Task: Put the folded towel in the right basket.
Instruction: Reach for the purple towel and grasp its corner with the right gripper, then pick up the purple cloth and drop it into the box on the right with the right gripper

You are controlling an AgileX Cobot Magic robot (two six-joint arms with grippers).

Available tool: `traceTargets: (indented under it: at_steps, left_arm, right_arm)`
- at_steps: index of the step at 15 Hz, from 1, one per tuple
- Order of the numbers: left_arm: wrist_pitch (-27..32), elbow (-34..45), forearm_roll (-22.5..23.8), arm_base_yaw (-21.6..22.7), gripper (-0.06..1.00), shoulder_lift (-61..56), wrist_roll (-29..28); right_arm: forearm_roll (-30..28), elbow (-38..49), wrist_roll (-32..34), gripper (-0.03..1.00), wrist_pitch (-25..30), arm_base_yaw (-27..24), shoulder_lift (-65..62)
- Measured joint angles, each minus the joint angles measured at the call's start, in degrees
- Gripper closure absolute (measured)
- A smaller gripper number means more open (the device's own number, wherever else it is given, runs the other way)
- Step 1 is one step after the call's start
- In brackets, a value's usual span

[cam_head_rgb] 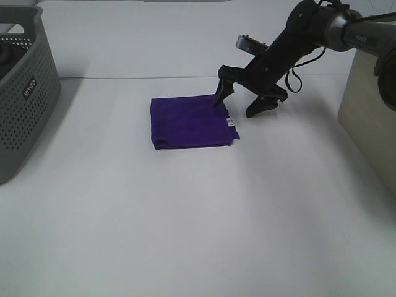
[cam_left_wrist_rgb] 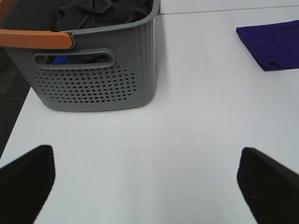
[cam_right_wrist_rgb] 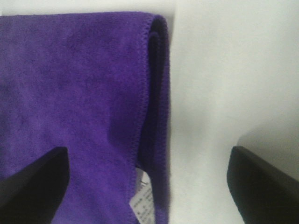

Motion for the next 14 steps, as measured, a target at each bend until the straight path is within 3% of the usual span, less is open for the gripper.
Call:
traceTargets:
  at_steps: [4, 6, 7, 9, 10, 14]
  left_arm:
    - [0.0, 0.0, 0.0, 0.0, -0.05, 0.0, 0.0]
    - [0.0, 0.0, 0.0, 0.0, -0.05, 0.0, 0.0]
    - [0.0, 0.0, 0.0, 0.0, -0.05, 0.0, 0.0]
    - [0.0, 0.0, 0.0, 0.0, -0.05, 0.0, 0.0]
    - [0.0, 0.0, 0.0, 0.0, -0.05, 0.0, 0.0]
    - [0.0, 0.0, 0.0, 0.0, -0.05, 0.0, 0.0]
  right_arm:
    - [2.0, -0.9, 1.2, 0.13, -1.4, 6.5, 1.8]
    - [1.7, -0.9, 2.8, 0.24, -4.8, 10.1, 2.5]
    - [0.3, -0.9, 4.2, 0.38, -6.5, 11.6, 2.8]
    - [-1.5, -0.9, 6.0, 0.79, -8.3, 12.9, 3.3]
    - [-1.3, -0.9, 6.1, 0.91, -8.4, 12.9, 3.4]
    - [-0.9, -0.9, 6.6, 0.92, -8.4, 12.9, 3.4]
